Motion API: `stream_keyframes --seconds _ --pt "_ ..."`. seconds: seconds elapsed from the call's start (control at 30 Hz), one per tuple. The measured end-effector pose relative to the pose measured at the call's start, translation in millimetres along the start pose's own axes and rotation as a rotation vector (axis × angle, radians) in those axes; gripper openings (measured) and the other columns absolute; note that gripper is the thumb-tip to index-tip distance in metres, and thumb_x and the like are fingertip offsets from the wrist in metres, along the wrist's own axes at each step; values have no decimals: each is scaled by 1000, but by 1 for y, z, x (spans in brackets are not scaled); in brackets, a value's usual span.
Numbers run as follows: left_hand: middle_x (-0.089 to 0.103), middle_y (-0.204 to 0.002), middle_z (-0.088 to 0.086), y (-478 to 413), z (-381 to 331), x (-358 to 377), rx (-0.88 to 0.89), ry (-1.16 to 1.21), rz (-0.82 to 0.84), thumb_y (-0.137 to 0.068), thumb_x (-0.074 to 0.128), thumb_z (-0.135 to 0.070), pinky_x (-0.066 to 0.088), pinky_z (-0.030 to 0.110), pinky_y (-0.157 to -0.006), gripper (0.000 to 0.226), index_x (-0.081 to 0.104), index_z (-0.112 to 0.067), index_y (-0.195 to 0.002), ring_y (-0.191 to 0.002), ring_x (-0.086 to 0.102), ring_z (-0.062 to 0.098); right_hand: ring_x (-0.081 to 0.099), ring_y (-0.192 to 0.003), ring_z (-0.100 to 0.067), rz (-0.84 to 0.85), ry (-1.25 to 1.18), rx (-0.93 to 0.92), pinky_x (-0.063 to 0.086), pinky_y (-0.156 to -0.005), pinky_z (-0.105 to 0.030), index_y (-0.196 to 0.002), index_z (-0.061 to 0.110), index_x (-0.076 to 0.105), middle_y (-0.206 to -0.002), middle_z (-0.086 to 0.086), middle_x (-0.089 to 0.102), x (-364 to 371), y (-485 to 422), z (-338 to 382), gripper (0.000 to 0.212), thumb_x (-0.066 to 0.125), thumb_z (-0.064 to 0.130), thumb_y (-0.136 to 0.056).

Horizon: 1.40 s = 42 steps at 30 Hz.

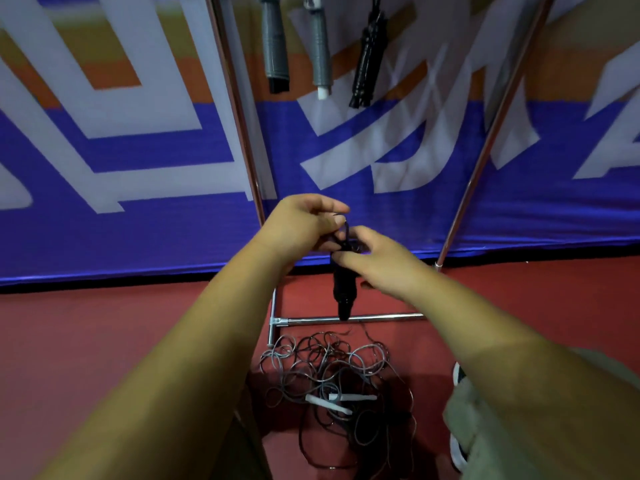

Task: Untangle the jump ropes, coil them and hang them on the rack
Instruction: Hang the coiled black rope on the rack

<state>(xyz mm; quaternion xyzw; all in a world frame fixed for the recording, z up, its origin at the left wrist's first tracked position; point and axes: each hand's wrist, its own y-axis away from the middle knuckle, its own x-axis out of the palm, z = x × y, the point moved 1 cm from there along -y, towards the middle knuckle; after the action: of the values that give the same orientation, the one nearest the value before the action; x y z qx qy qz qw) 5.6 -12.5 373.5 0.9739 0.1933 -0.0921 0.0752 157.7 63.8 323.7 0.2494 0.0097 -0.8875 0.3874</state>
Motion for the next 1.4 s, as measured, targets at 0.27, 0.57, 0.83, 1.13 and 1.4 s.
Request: stream_keyframes --seconds 0.27,0.57,0.83,1.13,1.4 --pt "71 -83 15 26 -102 -5 136 28 -100 -98 69 2 64 28 -67 14 70 0 -111 -76 71 21 75 -83 -18 -281 78 -200 62 -77 -44 -97 27 77 -87 0 77 -54 28 93 5 75 32 -96" --pt "72 -101 15 41 -195 -13 344 108 -73 -93 68 13 64 32 -82 32 67 -2 -121 -91 76 23 77 -83 -21 -412 -102 -309 66 -78 -42 -100 17 74 -91 -6 77 -114 55 176 5 70 18 -102" --pt "77 -100 18 21 -240 1 370 92 -190 -94 76 -4 65 31 -75 19 68 -3 -111 -84 77 24 73 -79 -17 -507 -53 -360 60 -71 -38 -97 26 72 -89 0 77 -162 48 204 6 69 28 -102" --pt "78 -94 10 -30 -286 18 429 47 -210 -93 78 -5 63 35 -64 11 73 -11 -101 -80 79 23 77 -89 -31 -546 -114 -300 65 -82 -57 -100 25 74 -94 -3 79 -215 3 219 12 68 35 -100" --pt "79 -89 16 -103 -310 33 421 95 -258 -91 77 1 67 43 -75 11 78 -9 -97 -74 75 23 71 -89 -31 -564 -258 -200 65 -85 -58 -92 24 75 -97 -9 77 -255 -58 232 19 63 35 -103"
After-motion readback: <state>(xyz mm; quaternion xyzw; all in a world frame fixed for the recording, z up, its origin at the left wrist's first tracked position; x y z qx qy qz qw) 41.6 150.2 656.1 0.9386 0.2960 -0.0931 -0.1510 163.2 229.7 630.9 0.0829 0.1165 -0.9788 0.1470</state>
